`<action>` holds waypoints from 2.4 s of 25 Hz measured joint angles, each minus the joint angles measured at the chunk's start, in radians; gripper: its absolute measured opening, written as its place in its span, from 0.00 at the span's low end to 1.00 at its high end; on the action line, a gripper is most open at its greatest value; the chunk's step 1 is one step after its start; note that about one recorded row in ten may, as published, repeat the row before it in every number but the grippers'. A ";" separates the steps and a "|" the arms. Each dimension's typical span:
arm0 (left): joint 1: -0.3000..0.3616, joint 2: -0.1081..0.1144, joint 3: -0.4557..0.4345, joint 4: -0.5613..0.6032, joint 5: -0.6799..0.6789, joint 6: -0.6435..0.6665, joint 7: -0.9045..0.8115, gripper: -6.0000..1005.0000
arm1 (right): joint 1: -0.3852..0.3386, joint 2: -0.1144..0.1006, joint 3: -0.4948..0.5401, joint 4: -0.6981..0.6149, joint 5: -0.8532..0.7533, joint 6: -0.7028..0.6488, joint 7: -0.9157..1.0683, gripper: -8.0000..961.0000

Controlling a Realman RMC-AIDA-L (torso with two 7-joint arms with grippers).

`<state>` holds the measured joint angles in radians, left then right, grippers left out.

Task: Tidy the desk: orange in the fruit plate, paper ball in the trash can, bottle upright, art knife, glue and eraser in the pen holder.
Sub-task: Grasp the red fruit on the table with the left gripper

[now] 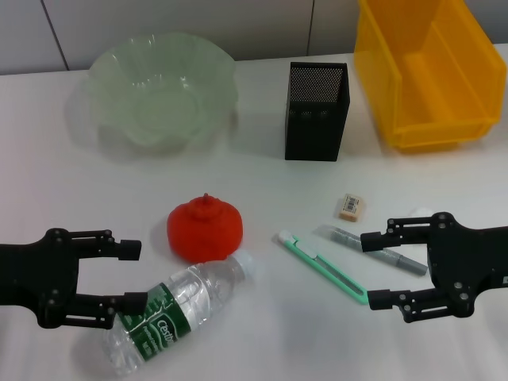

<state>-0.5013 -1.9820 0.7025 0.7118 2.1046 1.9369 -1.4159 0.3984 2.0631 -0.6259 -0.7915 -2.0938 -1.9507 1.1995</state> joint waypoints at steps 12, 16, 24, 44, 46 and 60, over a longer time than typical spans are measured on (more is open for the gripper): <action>0.000 0.000 0.002 -0.002 0.000 -0.012 -0.005 0.78 | 0.007 0.000 0.000 0.000 0.000 -0.003 0.001 0.76; 0.000 0.000 0.002 0.001 0.002 -0.011 -0.009 0.77 | 0.006 0.000 -0.006 0.000 -0.001 -0.006 0.007 0.76; -0.009 0.000 -0.005 0.053 0.000 -0.005 -0.059 0.76 | -0.017 -0.016 0.008 -0.024 -0.004 -0.037 0.034 0.76; -0.086 -0.087 0.205 0.095 0.046 -0.483 -0.117 0.73 | -0.039 -0.014 0.026 -0.059 -0.024 -0.046 0.081 0.76; -0.091 -0.087 0.206 0.071 0.040 -0.517 -0.115 0.73 | -0.039 -0.012 0.026 -0.060 -0.024 -0.046 0.081 0.76; -0.116 -0.093 0.292 -0.040 -0.065 -0.612 -0.104 0.71 | -0.033 -0.004 0.017 -0.052 -0.024 -0.036 0.081 0.76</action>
<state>-0.6172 -2.0755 0.9942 0.6714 2.0398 1.3250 -1.5201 0.3656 2.0591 -0.6093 -0.8438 -2.1176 -1.9865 1.2809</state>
